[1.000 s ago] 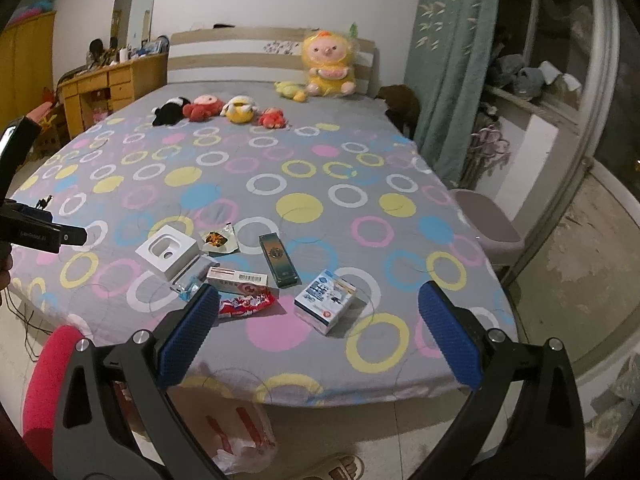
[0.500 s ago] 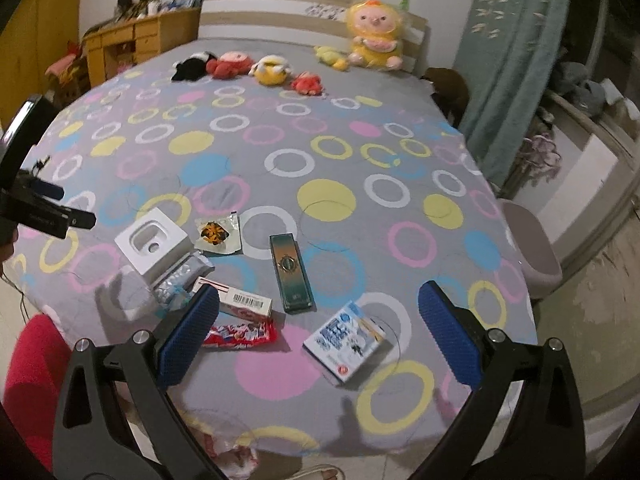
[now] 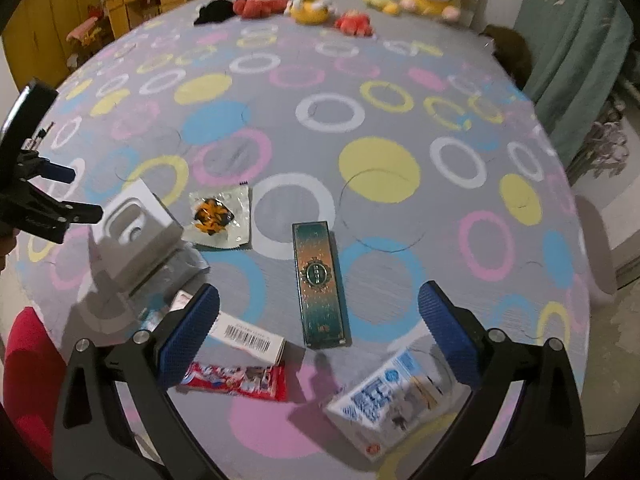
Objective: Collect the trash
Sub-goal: 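Grasp the white square tray with the left tool while the right tool grasps the green-gold box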
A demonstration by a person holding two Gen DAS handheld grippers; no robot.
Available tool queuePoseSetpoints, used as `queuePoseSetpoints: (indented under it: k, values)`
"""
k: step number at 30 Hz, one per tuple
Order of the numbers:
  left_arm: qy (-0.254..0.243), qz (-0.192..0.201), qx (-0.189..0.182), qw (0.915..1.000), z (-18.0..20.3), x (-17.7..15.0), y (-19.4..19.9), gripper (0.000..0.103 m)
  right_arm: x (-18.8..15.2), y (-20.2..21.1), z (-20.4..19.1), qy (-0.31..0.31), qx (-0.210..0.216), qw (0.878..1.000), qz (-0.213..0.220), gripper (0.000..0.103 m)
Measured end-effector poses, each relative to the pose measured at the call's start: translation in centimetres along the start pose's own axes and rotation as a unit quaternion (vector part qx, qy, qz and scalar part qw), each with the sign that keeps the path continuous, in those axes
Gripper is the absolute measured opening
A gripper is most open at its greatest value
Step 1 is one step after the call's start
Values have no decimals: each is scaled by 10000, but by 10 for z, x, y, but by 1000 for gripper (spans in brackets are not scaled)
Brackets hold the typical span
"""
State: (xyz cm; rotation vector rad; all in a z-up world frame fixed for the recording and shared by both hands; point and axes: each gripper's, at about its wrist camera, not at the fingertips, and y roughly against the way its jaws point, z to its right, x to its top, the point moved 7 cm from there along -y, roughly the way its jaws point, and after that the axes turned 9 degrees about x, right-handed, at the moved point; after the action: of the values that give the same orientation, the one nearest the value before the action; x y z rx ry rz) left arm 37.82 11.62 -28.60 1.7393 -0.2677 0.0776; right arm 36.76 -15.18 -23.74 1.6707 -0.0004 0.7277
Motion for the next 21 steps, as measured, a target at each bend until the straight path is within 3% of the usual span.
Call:
queuePoseSetpoints:
  k: [15, 18, 21]
  values:
    - [-234, -255, -22, 9994, 4, 9, -41, 95, -6, -86, 25, -220, 218, 9959, -852, 97]
    - [-177, -354, -256, 9989, 4, 12, -48, 87, -10, -98, 31, -377, 281, 9941, -981, 96]
    - [-43, -538, -432, 9976, 2, 13, -57, 71, -13, -106, 36, -445, 327, 9927, -1072, 92]
